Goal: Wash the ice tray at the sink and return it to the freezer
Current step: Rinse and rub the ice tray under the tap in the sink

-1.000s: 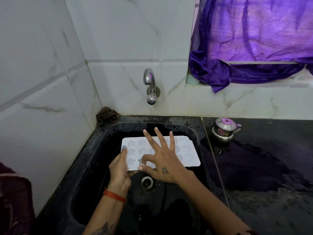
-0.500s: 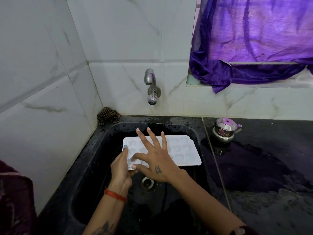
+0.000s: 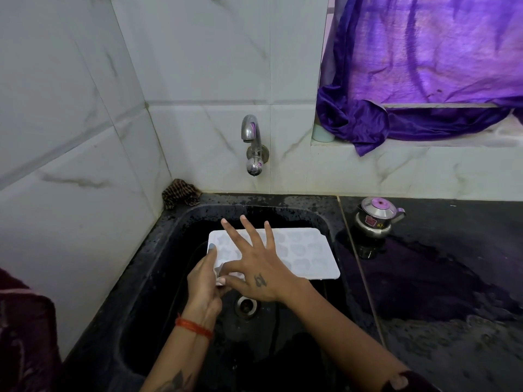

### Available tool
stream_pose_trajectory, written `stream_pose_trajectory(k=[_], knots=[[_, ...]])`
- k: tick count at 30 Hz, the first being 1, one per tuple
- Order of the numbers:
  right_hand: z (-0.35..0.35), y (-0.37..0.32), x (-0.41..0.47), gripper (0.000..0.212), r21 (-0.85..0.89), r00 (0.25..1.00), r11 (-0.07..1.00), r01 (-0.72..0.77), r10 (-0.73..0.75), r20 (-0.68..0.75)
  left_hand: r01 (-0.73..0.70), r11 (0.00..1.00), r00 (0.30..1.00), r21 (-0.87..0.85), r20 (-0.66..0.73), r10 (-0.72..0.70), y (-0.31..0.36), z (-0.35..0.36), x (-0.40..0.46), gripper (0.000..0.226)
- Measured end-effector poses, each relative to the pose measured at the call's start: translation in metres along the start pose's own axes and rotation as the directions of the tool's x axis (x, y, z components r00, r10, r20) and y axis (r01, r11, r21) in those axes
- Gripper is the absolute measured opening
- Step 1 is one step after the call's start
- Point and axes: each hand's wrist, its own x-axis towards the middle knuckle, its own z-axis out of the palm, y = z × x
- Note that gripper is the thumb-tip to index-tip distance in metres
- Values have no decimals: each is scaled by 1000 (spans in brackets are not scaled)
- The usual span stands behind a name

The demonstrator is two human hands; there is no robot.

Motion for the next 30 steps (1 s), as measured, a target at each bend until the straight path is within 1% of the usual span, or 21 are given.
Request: stream_pose_trajectory(k=[2, 5, 8, 10, 13, 16, 20, 23, 24, 25, 27, 29, 30], knots=[[0, 0, -1, 40, -56, 1000, 998, 14, -16, -23, 1, 1000, 1000, -2, -3, -1, 0, 1, -1, 28], [3, 1, -3, 34, -142, 994, 990, 21, -37, -107, -3, 1000, 1000, 5, -5, 3, 0, 2, -1, 24], [4, 1, -3, 30, -163, 984, 986, 26, -54, -168, -8, 1000, 1000, 13, -7, 8, 0, 1, 0, 26], [5, 1, -4, 29, -168, 984, 985, 24, -53, -171, -2, 1000, 1000, 15, -1, 2, 0, 0, 2, 29], [8, 2, -4, 26, -122, 989, 992, 13, -31, -146, -5, 1000, 1000, 19, 7, 5, 0, 0, 4, 32], [10, 3, -4, 32, -23, 995, 1000, -12, 10, -95, -3, 1000, 1000, 18, 1, 3, 0, -1, 4, 30], [8, 2, -5, 37, 49, 998, 997, -51, 52, -19, 3, 1000, 1000, 17, -14, -3, -2, -2, 5, 27], [5, 3, -9, 28, 102, 993, 990, -97, 89, 82, -16, 1000, 1000, 9, -12, 16, -3, -1, 5, 25], [4, 5, -11, 29, 112, 989, 987, -115, 103, 108, -25, 1000, 1000, 0, -10, 25, -4, -1, 5, 23], [2, 7, -13, 36, 112, 985, 985, -134, 120, 123, -32, 999, 999, -8, -11, 32, -4, -1, 5, 21], [-6, 14, -18, 62, 73, 974, 977, -200, 189, 126, -25, 1000, 1000, -17, -14, 25, -5, -1, 5, 19], [-12, 25, -27, 88, 22, 946, 950, -310, 306, 104, -9, 1000, 1000, -25, -10, 8, -5, -3, 6, 20], [-14, 32, -32, 96, 0, 922, 926, -378, 376, 90, -6, 1000, 1000, -24, -10, 6, -5, -4, 7, 20]])
